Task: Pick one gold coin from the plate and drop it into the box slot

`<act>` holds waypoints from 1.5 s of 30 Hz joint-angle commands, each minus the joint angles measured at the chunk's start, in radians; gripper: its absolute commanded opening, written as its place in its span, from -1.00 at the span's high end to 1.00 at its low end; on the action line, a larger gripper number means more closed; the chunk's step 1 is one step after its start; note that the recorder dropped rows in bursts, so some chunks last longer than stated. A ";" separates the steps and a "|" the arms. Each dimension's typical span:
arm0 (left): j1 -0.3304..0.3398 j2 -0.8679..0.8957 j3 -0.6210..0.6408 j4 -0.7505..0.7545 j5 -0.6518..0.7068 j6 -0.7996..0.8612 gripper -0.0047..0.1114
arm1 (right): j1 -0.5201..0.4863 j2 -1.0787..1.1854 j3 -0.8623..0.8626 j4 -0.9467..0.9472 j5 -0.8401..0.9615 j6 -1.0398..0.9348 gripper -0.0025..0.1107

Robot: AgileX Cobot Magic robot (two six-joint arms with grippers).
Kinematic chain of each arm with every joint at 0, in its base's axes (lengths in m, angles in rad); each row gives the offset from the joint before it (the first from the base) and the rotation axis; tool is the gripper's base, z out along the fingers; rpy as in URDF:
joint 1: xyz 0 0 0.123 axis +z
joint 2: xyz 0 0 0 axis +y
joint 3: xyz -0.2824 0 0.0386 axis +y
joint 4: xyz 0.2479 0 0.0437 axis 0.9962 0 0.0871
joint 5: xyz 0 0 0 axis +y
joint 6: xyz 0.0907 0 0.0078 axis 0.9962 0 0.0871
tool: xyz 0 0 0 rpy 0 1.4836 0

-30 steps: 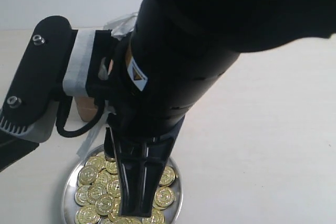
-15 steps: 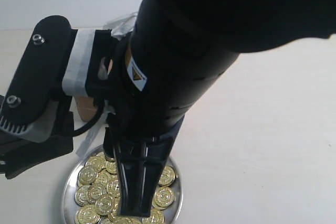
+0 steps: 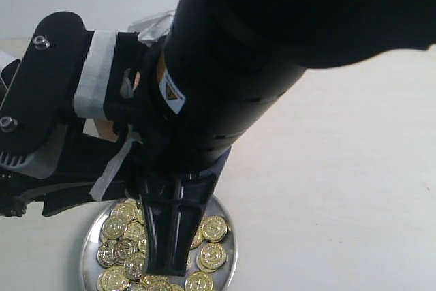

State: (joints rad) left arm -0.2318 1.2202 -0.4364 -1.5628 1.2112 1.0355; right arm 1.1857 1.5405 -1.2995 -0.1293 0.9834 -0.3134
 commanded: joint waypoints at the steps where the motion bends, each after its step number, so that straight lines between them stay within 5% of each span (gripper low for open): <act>1: -0.050 0.001 -0.020 -0.021 0.010 0.004 -0.11 | 0.001 -0.008 0.006 -0.004 -0.028 0.003 0.48; 25: -0.053 0.001 -0.020 0.009 -0.124 0.010 -0.10 | 0.001 -0.008 0.006 -0.002 -0.051 0.003 0.48; 40: -0.053 0.104 -0.020 -0.047 -0.041 0.064 -0.10 | 0.001 -0.008 0.006 0.004 -0.063 0.003 0.48; 45: -0.053 0.106 -0.020 -0.055 -0.037 0.081 0.13 | 0.001 -0.008 0.006 0.002 -0.065 0.003 0.48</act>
State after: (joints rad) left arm -0.2782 1.3220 -0.4514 -1.6076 1.1599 1.0998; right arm 1.1857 1.5356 -1.2897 -0.1236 0.9443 -0.3134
